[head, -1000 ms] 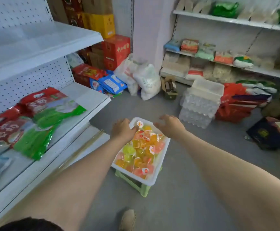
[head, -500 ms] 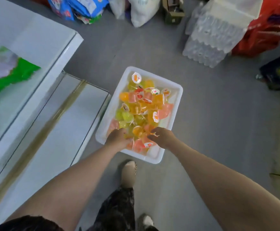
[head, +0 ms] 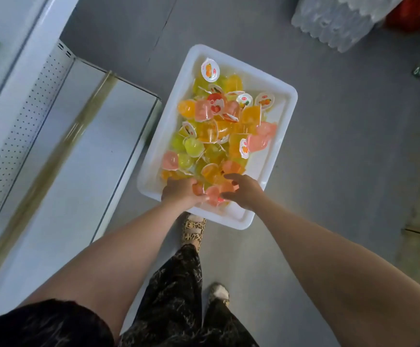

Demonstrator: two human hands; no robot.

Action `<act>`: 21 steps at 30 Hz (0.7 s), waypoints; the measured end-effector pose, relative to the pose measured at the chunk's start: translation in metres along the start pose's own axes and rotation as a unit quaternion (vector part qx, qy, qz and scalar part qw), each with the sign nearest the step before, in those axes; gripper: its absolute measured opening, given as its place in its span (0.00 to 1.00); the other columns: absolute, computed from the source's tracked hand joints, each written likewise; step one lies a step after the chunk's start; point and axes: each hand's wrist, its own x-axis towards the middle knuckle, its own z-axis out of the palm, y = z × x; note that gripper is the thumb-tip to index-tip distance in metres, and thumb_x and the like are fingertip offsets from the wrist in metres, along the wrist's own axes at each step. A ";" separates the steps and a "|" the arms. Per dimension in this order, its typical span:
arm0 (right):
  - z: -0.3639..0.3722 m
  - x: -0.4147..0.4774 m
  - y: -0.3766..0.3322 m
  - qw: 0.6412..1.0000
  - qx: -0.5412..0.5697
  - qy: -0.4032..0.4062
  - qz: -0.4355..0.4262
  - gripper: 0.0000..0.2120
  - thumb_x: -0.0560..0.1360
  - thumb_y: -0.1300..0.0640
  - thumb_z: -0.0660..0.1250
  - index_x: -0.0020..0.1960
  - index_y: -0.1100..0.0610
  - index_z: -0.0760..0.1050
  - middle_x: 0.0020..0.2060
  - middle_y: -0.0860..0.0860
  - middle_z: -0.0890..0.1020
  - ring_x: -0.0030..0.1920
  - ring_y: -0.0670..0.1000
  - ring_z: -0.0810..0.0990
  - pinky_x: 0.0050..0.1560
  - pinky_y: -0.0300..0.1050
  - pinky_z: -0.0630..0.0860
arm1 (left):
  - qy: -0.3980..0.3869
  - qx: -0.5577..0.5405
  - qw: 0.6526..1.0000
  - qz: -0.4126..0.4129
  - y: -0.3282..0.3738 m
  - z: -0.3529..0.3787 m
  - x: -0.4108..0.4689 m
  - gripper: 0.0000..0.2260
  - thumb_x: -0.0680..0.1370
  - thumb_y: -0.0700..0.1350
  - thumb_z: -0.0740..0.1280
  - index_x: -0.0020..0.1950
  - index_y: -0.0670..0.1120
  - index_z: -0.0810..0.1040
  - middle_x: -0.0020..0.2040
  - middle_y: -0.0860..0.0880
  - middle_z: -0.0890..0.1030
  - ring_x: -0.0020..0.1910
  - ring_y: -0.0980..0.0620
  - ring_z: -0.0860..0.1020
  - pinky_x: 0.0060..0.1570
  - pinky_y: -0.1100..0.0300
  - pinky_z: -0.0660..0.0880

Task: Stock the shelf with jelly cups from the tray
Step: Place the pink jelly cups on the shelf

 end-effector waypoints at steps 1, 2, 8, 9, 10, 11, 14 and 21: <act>0.000 0.002 0.001 1.000 -0.002 0.000 -0.001 0.32 0.71 0.48 0.76 0.72 0.48 0.70 0.61 0.55 0.76 0.57 0.53 0.76 0.58 0.43 0.70 | 0.003 0.004 1.000 -0.003 0.000 0.000 0.001 0.31 0.64 0.71 0.69 0.63 0.60 0.76 0.60 0.50 0.78 0.64 0.46 0.72 0.58 0.50 0.76; -0.001 0.004 0.001 1.000 -0.003 -0.001 -0.002 0.32 0.70 0.48 0.76 0.72 0.49 0.71 0.61 0.55 0.75 0.55 0.52 0.76 0.57 0.42 0.70 | 0.004 0.008 1.000 -0.008 0.000 0.001 0.003 0.32 0.63 0.72 0.69 0.63 0.60 0.76 0.61 0.49 0.78 0.64 0.46 0.72 0.58 0.50 0.76; 0.001 0.015 0.004 1.000 -0.021 -0.006 -0.006 0.36 0.67 0.48 0.79 0.72 0.48 0.70 0.61 0.55 0.73 0.57 0.54 0.75 0.57 0.42 0.71 | 0.011 0.022 0.999 -0.026 -0.001 0.006 0.008 0.34 0.62 0.73 0.69 0.65 0.59 0.75 0.63 0.48 0.76 0.64 0.46 0.73 0.58 0.51 0.76; 0.002 0.016 0.004 1.000 -0.024 -0.004 -0.005 0.37 0.67 0.48 0.79 0.73 0.48 0.70 0.61 0.56 0.72 0.58 0.55 0.75 0.58 0.43 0.71 | 0.017 0.021 0.999 -0.025 -0.001 0.007 0.009 0.34 0.63 0.72 0.69 0.65 0.58 0.76 0.63 0.48 0.76 0.64 0.46 0.73 0.58 0.51 0.75; 0.003 0.017 0.004 1.000 -0.024 -0.002 -0.005 0.37 0.67 0.48 0.79 0.72 0.49 0.70 0.61 0.56 0.72 0.59 0.56 0.75 0.59 0.44 0.71 | 0.021 0.021 0.999 -0.025 -0.001 0.007 0.009 0.33 0.64 0.71 0.70 0.65 0.57 0.76 0.63 0.48 0.77 0.64 0.45 0.72 0.58 0.51 0.75; 0.004 0.018 0.004 1.000 -0.023 0.001 -0.005 0.36 0.66 0.49 0.79 0.72 0.49 0.71 0.61 0.56 0.72 0.60 0.57 0.75 0.57 0.44 0.72 | 0.026 0.023 0.999 -0.023 -0.001 0.008 0.009 0.31 0.66 0.70 0.69 0.65 0.57 0.76 0.62 0.49 0.77 0.65 0.45 0.72 0.58 0.52 0.75; 0.006 0.017 0.004 1.000 -0.020 0.020 -0.009 0.33 0.65 0.49 0.80 0.68 0.50 0.73 0.59 0.56 0.72 0.55 0.55 0.76 0.49 0.42 0.72 | 0.031 0.054 0.998 -0.020 0.002 0.009 0.007 0.28 0.69 0.68 0.68 0.63 0.55 0.79 0.58 0.50 0.79 0.61 0.45 0.73 0.55 0.53 0.76; 0.001 -0.005 0.011 0.997 0.021 0.080 0.003 0.34 0.66 0.46 0.79 0.66 0.55 0.70 0.60 0.53 0.73 0.52 0.51 0.73 0.49 0.43 0.69 | 0.032 -0.020 0.999 0.003 0.006 0.009 -0.002 0.24 0.71 0.61 0.72 0.62 0.50 0.78 0.57 0.50 0.80 0.57 0.47 0.77 0.50 0.57 0.75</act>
